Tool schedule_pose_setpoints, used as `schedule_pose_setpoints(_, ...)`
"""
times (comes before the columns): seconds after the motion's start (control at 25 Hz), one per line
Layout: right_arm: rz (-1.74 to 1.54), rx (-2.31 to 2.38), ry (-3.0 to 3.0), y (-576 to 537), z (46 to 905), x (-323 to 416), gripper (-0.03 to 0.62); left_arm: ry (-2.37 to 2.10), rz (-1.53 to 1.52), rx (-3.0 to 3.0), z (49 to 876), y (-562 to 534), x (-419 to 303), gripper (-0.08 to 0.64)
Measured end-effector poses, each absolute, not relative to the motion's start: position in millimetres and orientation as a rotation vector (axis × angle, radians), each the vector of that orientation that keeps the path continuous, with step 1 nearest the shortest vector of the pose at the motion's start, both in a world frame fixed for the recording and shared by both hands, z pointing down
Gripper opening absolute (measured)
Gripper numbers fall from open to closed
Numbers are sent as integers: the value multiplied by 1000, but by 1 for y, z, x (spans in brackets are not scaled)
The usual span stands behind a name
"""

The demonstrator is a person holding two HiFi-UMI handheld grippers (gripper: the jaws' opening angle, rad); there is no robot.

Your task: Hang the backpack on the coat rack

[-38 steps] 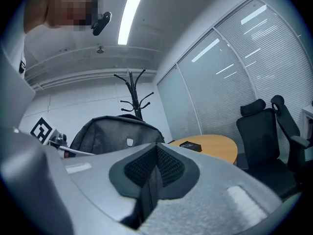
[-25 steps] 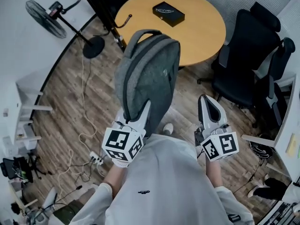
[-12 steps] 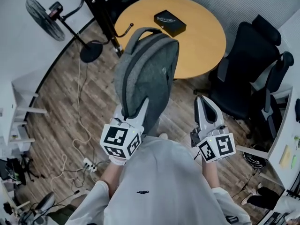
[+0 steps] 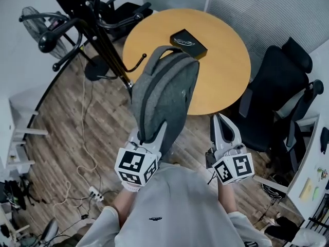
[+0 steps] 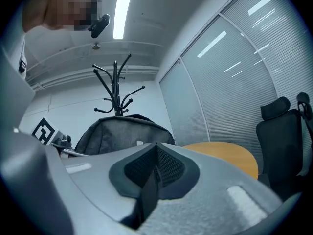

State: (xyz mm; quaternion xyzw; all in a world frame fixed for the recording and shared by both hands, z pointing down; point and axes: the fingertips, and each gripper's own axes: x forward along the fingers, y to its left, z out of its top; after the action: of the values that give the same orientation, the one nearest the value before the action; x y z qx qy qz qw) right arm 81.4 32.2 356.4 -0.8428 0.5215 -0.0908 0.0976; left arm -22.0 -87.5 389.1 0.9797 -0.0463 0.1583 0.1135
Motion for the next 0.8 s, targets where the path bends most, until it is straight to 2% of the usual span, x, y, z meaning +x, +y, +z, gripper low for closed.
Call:
schedule_pose_setpoints(0.4, -220, -2485, 1533, -44, 339, 136, 2, -17, 465, 2855, 382, -133, 30, 107)
schedule_pose_setpoints(0.8, -161, -2510, 1490, -61, 328, 173, 2, 38, 407, 2885, 368, -155, 70, 107)
